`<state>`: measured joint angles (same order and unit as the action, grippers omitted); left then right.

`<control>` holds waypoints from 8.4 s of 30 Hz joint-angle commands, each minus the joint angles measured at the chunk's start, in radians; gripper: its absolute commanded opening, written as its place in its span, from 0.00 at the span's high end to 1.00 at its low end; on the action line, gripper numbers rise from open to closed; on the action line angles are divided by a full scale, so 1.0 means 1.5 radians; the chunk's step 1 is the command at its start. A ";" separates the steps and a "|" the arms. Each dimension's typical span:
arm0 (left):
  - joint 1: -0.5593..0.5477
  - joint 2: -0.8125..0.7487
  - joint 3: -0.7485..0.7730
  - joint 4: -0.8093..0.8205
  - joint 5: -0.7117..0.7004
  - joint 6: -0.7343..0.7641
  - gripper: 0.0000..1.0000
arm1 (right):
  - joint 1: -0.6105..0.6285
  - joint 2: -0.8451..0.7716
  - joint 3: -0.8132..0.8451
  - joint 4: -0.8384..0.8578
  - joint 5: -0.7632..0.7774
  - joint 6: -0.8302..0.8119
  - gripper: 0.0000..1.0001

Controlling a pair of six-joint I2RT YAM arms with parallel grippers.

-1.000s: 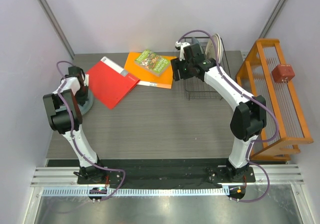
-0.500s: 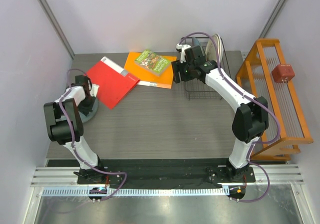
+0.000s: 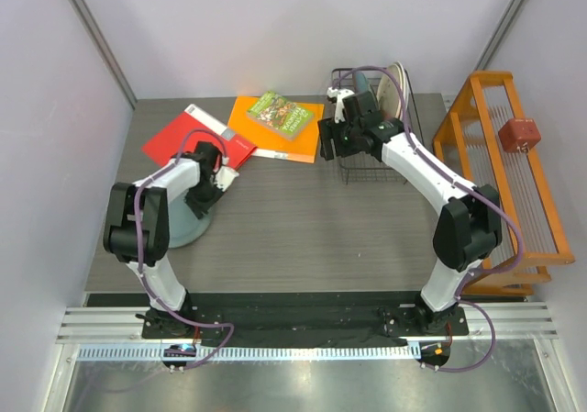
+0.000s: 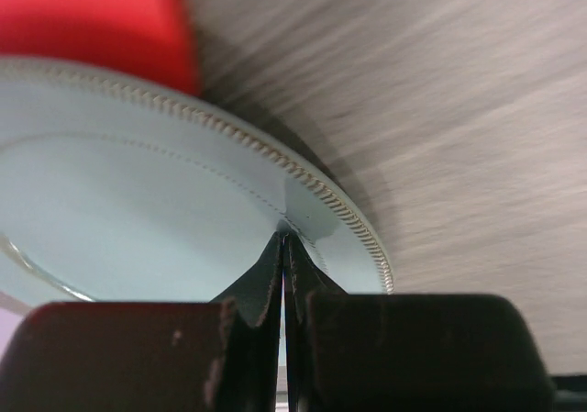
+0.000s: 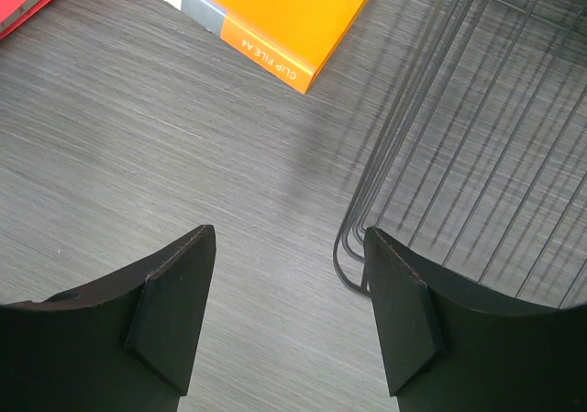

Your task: Load the plates into the dish rack

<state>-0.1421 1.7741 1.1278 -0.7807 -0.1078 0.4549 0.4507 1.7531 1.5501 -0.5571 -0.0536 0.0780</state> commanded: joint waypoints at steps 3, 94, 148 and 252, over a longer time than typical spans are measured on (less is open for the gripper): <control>-0.073 0.042 0.040 -0.060 0.069 0.000 1.00 | 0.005 -0.077 -0.032 0.029 0.013 -0.013 0.28; 0.264 -0.050 -0.178 0.150 0.357 -0.592 0.67 | 0.124 0.408 -0.034 0.538 -0.612 0.486 0.99; 0.105 -0.403 0.016 0.059 0.297 -0.414 0.01 | -0.021 0.315 0.685 0.040 0.504 -0.164 0.99; 0.101 -0.511 0.004 0.003 0.241 -0.369 0.01 | 0.000 0.351 0.655 -0.156 0.153 -0.164 0.99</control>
<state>0.0132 1.0420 1.1515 -0.7525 0.2722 -0.1242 0.4805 2.1971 2.4355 -0.7837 0.1963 -0.2127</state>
